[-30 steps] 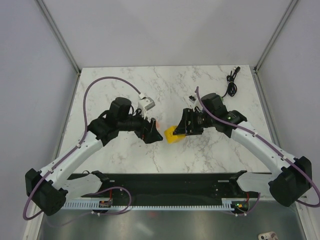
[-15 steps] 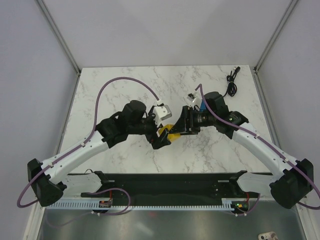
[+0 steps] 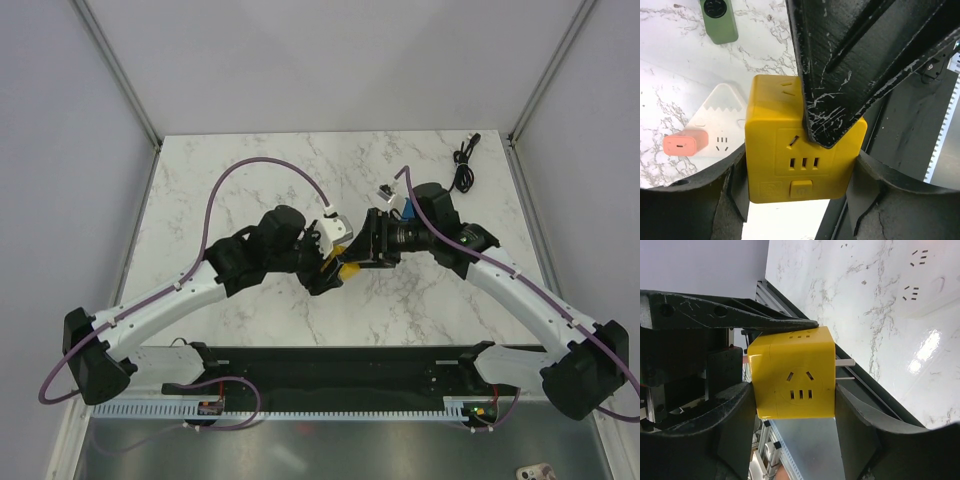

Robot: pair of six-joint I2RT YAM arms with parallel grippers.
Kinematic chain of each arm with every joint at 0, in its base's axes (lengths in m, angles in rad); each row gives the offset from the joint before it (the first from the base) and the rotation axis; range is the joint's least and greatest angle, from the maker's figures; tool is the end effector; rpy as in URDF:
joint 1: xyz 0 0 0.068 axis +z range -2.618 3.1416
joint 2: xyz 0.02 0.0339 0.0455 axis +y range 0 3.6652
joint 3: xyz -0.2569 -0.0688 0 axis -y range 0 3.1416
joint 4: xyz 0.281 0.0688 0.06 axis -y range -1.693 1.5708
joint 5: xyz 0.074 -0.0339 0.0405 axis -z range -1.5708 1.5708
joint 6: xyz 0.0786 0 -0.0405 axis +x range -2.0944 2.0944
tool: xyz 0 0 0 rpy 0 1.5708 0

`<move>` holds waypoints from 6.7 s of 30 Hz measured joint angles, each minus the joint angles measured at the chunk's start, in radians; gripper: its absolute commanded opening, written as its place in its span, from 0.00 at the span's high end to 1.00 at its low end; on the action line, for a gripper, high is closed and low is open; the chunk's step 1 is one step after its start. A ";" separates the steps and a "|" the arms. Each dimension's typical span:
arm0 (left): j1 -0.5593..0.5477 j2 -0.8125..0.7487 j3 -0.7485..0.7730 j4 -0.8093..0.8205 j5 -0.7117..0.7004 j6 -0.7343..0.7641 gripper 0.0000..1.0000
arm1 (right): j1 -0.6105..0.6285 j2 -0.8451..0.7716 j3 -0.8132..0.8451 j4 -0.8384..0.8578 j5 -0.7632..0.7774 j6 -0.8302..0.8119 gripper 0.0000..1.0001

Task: Insert the plug

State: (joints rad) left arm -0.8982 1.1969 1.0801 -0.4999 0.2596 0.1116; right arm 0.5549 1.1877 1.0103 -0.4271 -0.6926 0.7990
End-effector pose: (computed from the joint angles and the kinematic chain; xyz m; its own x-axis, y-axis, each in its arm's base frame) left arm 0.1927 -0.2743 0.2928 -0.2594 0.4984 -0.8272 0.9211 0.3852 -0.0567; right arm 0.2471 0.2122 0.2848 -0.9475 0.0616 -0.3137 -0.2480 0.4777 0.8428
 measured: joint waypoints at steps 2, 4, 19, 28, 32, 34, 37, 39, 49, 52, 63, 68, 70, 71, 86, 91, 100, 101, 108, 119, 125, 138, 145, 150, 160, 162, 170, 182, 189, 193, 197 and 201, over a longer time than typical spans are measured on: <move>0.000 0.000 0.000 0.000 -0.001 -0.017 0.98 | 0.000 -0.001 0.000 0.001 0.002 0.000 0.22; 0.000 0.000 0.000 0.001 0.008 -0.058 0.98 | 0.003 -0.006 0.000 0.005 0.013 -0.018 0.13; 0.366 -0.023 -0.033 0.123 0.409 -0.628 0.98 | 0.006 -0.439 -0.180 0.333 0.333 -0.402 0.02; 0.429 -0.034 -0.044 0.350 0.683 -0.996 0.98 | 0.040 -0.422 -0.361 0.692 0.198 -0.650 0.02; 0.428 -0.058 -0.044 0.422 0.732 -1.102 0.98 | 0.094 -0.394 -0.357 0.726 0.169 -0.767 0.02; 0.428 -0.072 -0.044 0.444 0.747 -1.129 0.98 | 0.116 -0.385 -0.341 0.739 0.155 -0.812 0.02; 0.428 -0.087 -0.044 0.467 0.770 -1.159 0.98 | 0.154 -0.342 -0.289 0.754 0.135 -0.871 0.02; 0.427 -0.092 -0.046 0.480 0.776 -1.175 0.98 | 0.183 -0.314 -0.258 0.757 0.136 -0.905 0.02; 0.427 -0.104 -0.074 0.526 0.803 -1.223 0.98 | 0.322 -0.222 -0.205 0.764 0.244 -1.044 0.07; 0.428 -0.105 -0.087 0.538 0.816 -1.237 0.93 | 0.341 -0.204 -0.204 0.779 0.277 -1.065 0.28; 0.430 -0.142 -0.121 0.563 0.822 -1.237 0.00 | 0.357 -0.209 -0.230 0.827 0.301 -1.021 1.00; 0.430 -0.146 -0.089 0.536 0.816 -1.135 0.00 | 0.358 -0.230 -0.240 0.816 0.315 -0.932 1.00; 0.430 -0.151 -0.067 0.492 0.808 -1.074 0.00 | 0.358 -0.238 -0.241 0.792 0.333 -0.898 1.00; 0.430 -0.154 -0.059 0.464 0.800 -1.041 0.00 | 0.358 -0.243 -0.241 0.784 0.340 -0.884 1.00; 0.426 -0.458 -0.113 0.197 0.425 -0.281 0.12 | 0.349 -0.340 -0.280 0.502 0.257 -0.479 1.00; 0.425 -0.575 -0.196 0.265 0.517 -0.024 0.10 | 0.269 -0.331 -0.282 0.469 0.087 -0.323 1.00; 0.417 -0.551 -0.230 0.341 0.724 0.139 0.09 | 0.154 -0.280 -0.254 0.582 -0.148 -0.001 1.00; 0.409 -0.551 -0.241 0.356 0.739 0.140 0.09 | 0.154 -0.279 -0.252 0.618 -0.160 0.037 1.00; 0.340 -0.543 -0.289 0.468 0.762 0.136 0.08 | 0.154 -0.217 -0.209 0.843 -0.232 0.243 1.00; 0.244 -0.515 -0.302 0.609 0.685 0.136 0.10 | 0.197 -0.140 -0.228 1.065 -0.267 0.448 1.00; 0.222 -0.501 -0.317 0.660 0.682 0.128 0.13 | 0.208 -0.105 -0.268 1.162 -0.280 0.529 1.00; 0.220 -0.494 -0.347 0.792 0.701 0.039 0.19 | 0.211 -0.083 -0.295 1.273 -0.284 0.613 1.00; 0.208 -0.473 -0.378 0.850 0.719 -0.001 0.15 | 0.219 -0.044 -0.303 1.310 -0.287 0.664 1.00; 0.206 -0.462 -0.383 0.862 0.719 -0.019 0.19 | 0.220 -0.040 -0.303 1.310 -0.287 0.667 1.00; 0.206 -0.469 -0.388 0.871 0.724 -0.040 0.74 | 0.225 0.017 -0.303 1.323 -0.278 0.683 0.92; 0.206 -0.470 -0.389 0.873 0.723 -0.043 0.88 | 0.227 0.021 -0.303 1.332 -0.280 0.686 0.76; 0.206 -0.455 -0.385 0.853 0.715 -0.079 0.98 | 0.218 -0.006 -0.283 1.218 -0.274 0.597 0.02; 0.202 -0.409 -0.229 0.339 0.433 -0.046 0.98 | 0.177 -0.292 -0.035 0.188 0.292 -0.123 0.02; 0.202 -0.224 -0.109 0.105 0.209 -0.003 0.98 | 0.176 -0.409 -0.025 -0.076 0.643 -0.288 0.02; 0.203 -0.081 -0.050 0.028 0.112 0.026 0.98 | 0.176 -0.487 -0.024 -0.140 0.811 -0.347 0.02; 0.203 0.042 -0.014 -0.010 0.079 0.047 0.98 | 0.176 -0.544 -0.025 -0.168 0.904 -0.386 0.02; 0.203 0.156 0.022 -0.026 0.068 0.055 0.98 | 0.176 -0.566 -0.032 -0.196 0.941 -0.407 0.02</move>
State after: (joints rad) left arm -0.6952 1.3525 1.1023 -0.5255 0.3279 0.1661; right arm 0.7307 0.6216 0.9779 -0.6228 0.2489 0.3923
